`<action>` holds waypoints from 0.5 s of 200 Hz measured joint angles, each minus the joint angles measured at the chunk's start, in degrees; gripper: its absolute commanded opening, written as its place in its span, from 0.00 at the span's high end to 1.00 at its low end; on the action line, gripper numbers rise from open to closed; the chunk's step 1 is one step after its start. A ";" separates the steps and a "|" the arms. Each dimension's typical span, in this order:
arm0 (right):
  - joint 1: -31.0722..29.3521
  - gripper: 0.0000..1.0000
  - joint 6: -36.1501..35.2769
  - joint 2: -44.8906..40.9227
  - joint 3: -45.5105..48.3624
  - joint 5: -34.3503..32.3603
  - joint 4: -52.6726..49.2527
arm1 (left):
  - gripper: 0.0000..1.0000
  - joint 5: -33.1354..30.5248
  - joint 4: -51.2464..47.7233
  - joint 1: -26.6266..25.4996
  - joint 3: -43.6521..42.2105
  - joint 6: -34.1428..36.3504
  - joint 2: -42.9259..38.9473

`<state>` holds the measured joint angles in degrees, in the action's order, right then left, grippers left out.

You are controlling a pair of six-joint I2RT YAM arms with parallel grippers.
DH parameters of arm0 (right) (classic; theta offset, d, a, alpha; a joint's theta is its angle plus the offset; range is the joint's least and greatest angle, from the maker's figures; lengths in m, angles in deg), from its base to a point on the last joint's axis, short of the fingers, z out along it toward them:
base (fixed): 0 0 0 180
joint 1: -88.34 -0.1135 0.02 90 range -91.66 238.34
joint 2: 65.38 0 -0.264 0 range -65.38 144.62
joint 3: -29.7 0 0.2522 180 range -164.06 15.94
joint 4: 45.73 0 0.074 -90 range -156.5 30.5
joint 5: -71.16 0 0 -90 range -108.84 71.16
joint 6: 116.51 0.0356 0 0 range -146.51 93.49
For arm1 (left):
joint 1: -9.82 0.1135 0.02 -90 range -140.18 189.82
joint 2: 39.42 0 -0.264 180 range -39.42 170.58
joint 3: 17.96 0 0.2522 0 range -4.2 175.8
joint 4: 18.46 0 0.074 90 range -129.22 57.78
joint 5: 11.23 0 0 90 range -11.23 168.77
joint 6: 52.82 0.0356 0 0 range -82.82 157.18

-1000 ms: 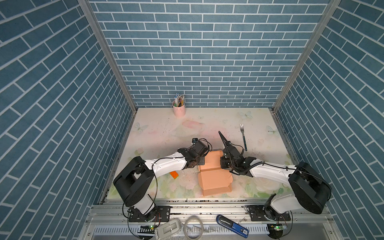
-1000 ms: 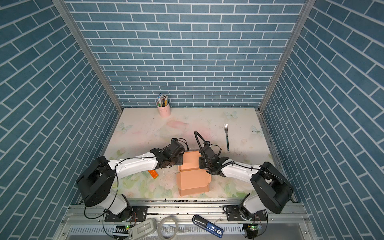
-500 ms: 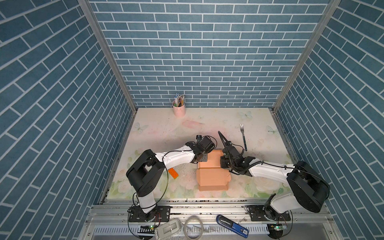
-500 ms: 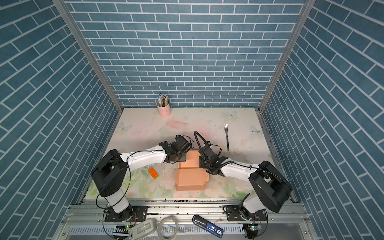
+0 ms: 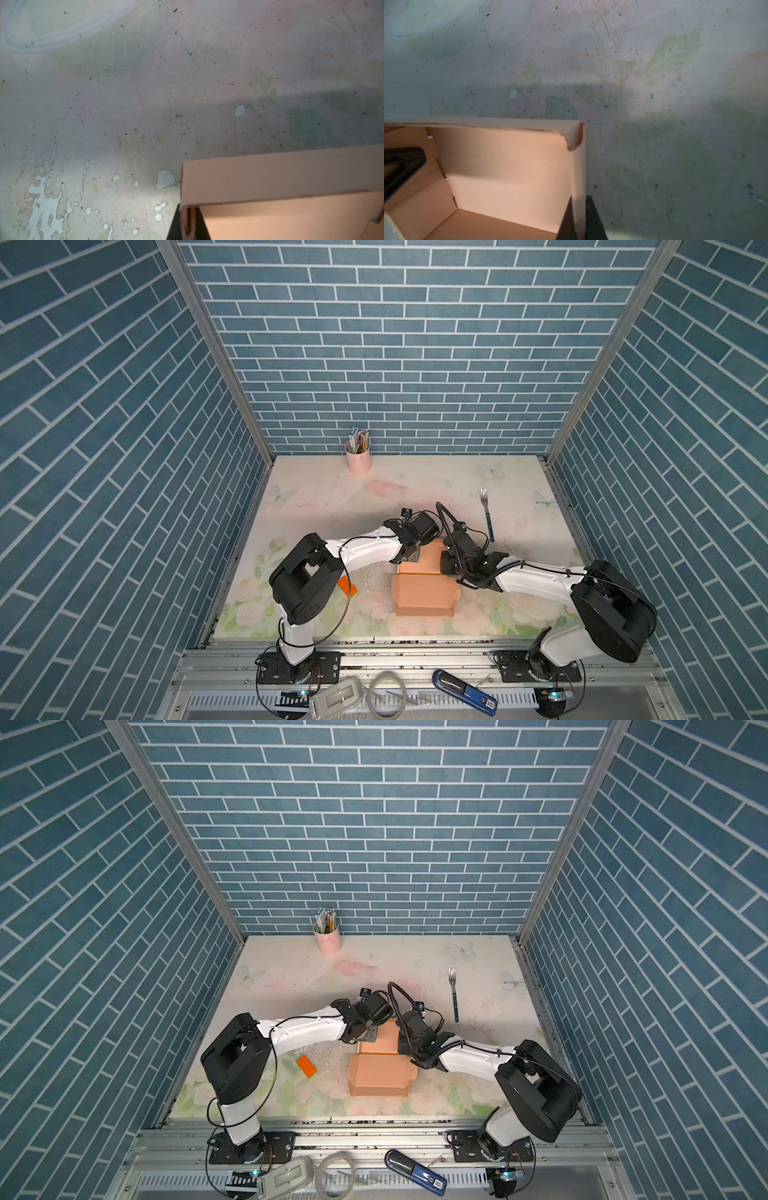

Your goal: Fold the paper box

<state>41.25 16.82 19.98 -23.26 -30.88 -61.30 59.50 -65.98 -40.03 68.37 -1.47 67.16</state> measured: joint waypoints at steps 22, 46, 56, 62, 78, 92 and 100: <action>0.00 0.91 0.92 0.24 -0.20 -0.76 0.04 | 1.00 -1.51 -0.07 -0.33 0.50 0.52 0.57; -0.07 0.91 1.70 0.28 -0.24 -1.03 0.00 | 1.00 -2.95 0.17 -0.74 0.63 0.85 1.03; -0.11 0.91 1.92 0.37 -0.28 -1.16 0.00 | 1.00 -3.61 0.28 -0.85 0.63 0.94 1.20; -0.11 0.92 2.01 0.37 -0.28 -1.22 0.04 | 1.00 -4.04 0.42 -1.03 0.63 0.98 1.36; -0.11 0.92 2.69 0.37 -0.28 -1.27 0.04 | 1.00 -5.25 0.76 -1.38 0.74 1.03 1.97; -0.11 0.92 3.08 0.37 -0.28 -1.31 0.02 | 1.00 -6.38 1.09 -1.68 0.94 1.14 2.47; -0.11 0.92 3.39 0.37 -0.28 -1.33 0.02 | 1.00 -7.10 1.07 -1.88 1.25 1.20 2.84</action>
<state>41.14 20.21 20.35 -23.55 -32.21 -61.28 52.40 -64.91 -41.91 69.62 -0.27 70.00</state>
